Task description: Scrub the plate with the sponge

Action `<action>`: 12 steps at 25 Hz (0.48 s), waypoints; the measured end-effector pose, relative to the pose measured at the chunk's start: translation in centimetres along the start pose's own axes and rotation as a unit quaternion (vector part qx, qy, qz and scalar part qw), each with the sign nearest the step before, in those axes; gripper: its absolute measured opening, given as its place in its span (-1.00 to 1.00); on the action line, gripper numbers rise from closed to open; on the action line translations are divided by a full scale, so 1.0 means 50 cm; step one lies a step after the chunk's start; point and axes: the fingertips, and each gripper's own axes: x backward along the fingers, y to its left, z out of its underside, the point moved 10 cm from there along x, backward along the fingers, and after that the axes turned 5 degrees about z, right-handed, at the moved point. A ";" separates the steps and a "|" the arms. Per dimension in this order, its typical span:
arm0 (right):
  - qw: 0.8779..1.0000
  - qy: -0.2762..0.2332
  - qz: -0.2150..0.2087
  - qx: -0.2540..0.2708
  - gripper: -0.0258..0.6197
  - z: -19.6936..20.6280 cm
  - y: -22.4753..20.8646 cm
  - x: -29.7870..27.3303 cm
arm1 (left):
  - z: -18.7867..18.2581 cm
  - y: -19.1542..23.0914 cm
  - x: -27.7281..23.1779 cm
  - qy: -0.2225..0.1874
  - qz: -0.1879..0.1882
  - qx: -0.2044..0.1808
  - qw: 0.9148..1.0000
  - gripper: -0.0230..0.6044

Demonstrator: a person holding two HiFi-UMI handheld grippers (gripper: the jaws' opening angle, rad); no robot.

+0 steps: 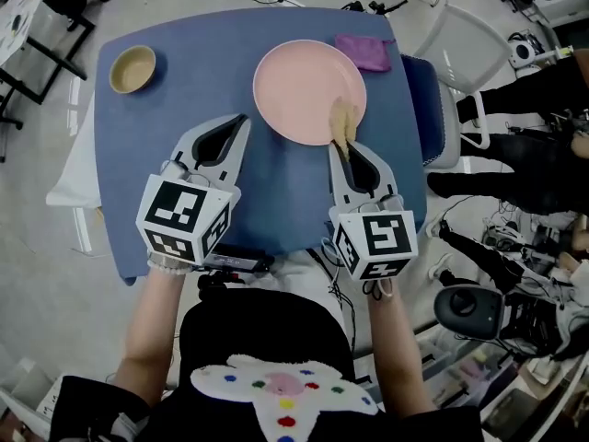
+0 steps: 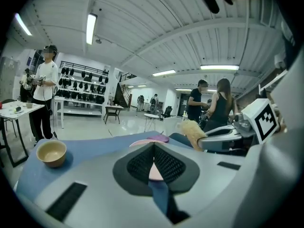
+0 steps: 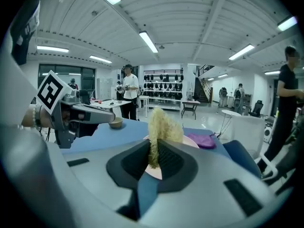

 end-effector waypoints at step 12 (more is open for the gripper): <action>0.998 -0.032 0.018 -0.050 -0.81 0.009 0.046 0.104 | -0.010 -0.038 0.078 -0.020 0.011 -0.018 1.000 -0.89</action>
